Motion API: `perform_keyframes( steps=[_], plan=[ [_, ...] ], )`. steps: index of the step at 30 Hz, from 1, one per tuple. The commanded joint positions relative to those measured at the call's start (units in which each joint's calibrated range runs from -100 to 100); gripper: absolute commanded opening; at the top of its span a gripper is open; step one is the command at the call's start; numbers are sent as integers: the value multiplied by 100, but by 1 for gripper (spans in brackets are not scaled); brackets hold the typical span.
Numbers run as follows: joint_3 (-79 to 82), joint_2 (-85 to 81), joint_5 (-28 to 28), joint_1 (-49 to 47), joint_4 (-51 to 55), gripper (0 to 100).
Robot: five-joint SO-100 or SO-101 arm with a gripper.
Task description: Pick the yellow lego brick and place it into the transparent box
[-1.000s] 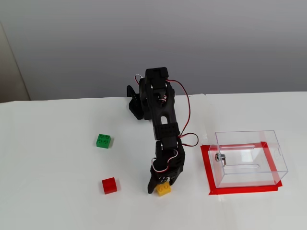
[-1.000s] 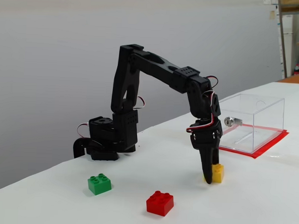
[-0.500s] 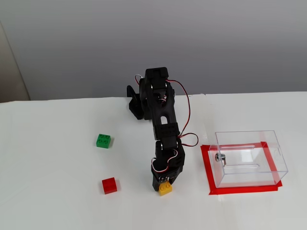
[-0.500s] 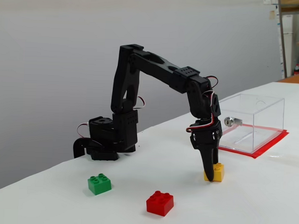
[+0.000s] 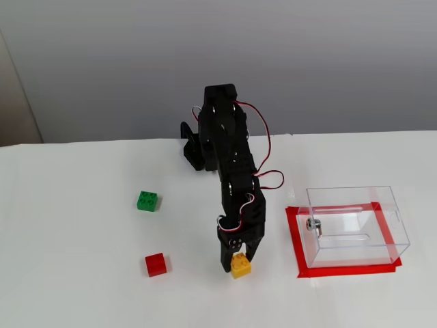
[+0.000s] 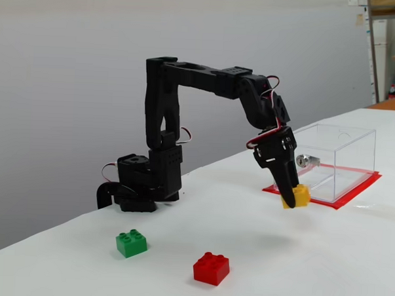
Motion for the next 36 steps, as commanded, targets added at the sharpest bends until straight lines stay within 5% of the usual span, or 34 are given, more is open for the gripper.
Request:
perform_keyframes(
  steps=[1, 36],
  plan=[
    [-251, -686, 21, -130, 17, 14],
    [-939, -3206, 5, -1927, 26, 14]
  ],
)
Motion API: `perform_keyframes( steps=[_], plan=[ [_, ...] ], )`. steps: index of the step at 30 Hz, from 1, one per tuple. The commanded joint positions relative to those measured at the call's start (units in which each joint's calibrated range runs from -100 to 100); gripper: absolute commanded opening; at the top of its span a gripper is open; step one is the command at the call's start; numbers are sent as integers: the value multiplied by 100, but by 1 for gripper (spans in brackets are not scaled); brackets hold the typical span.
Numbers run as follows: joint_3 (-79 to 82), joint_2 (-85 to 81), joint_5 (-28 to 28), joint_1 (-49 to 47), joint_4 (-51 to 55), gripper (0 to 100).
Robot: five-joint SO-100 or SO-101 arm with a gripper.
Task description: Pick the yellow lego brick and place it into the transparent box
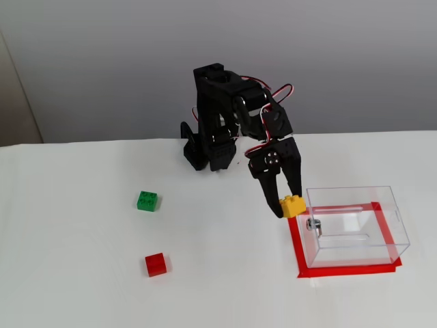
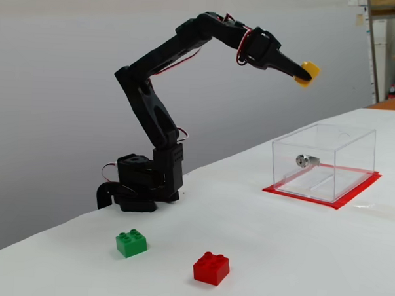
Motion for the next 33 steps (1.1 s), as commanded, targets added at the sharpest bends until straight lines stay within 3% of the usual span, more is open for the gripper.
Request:
perform_keyframes(
  steps=[1, 21, 33],
  plan=[
    [-464, -170, -14, -271, 17, 14],
    [-554, 475, -25, -2807, -87, 14],
    [-1585, 1976, -30, -3435, -87, 14]
  ],
)
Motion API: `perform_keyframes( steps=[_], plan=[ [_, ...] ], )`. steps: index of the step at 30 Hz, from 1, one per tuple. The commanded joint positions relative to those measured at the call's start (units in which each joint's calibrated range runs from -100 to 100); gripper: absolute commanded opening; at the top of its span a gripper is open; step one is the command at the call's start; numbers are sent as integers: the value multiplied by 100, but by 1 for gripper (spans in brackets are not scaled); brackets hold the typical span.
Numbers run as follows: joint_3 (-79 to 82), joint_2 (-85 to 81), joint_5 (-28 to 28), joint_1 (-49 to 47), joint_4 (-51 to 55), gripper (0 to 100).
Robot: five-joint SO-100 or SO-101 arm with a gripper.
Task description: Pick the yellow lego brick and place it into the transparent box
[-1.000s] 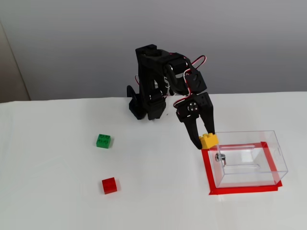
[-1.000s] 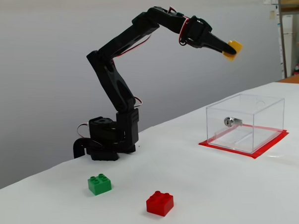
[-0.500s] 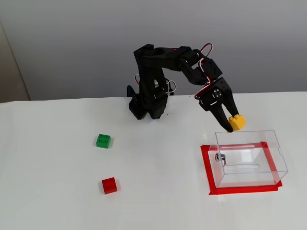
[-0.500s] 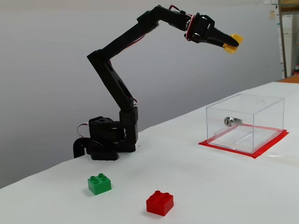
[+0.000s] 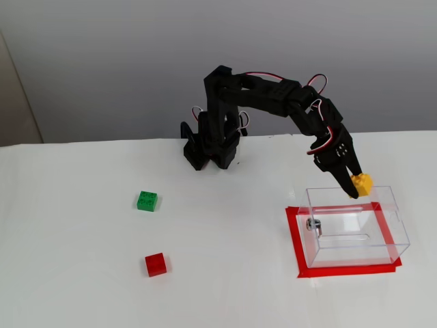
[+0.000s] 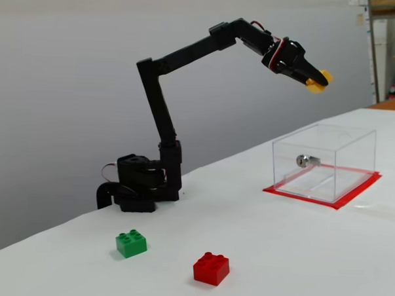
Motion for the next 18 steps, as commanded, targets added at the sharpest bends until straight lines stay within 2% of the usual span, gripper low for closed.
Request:
perform_keyframes(
  steps=[1, 7, 18],
  plan=[
    [-662, 404, -20, -128, -70, 14],
    [-1448, 1083, -20, -254, -70, 15],
    [-1213, 1388, -20, -269, -1, 15]
  ],
)
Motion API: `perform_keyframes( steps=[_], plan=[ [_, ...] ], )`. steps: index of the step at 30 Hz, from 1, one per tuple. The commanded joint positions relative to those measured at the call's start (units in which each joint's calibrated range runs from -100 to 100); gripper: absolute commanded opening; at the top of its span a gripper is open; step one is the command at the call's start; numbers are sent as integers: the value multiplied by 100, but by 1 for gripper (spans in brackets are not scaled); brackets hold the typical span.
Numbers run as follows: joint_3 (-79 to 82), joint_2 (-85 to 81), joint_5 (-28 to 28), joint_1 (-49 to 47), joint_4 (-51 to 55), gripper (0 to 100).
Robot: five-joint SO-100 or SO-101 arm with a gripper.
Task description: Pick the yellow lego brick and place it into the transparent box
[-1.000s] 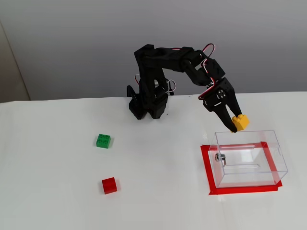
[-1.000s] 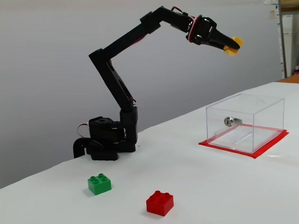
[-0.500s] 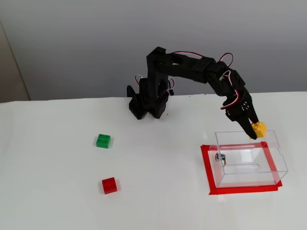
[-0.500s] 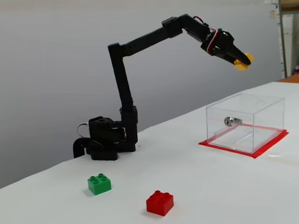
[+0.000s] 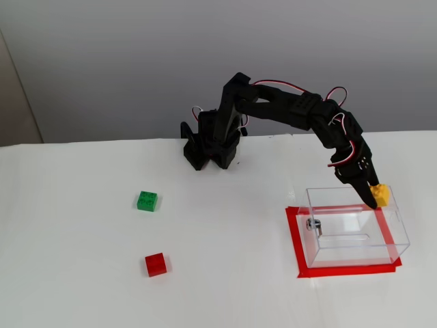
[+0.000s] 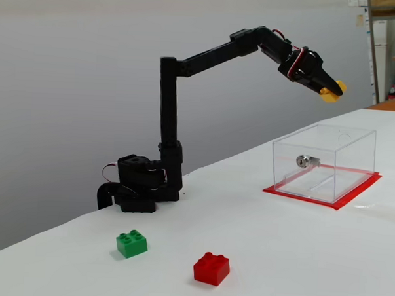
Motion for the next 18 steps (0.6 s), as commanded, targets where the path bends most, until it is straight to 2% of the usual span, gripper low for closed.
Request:
perform_keyframes(
  steps=[1, 18],
  plan=[
    [-30, -32, -20, -34, 8, 15],
    [-30, 10, -26, -48, 8, 15]
  ],
)
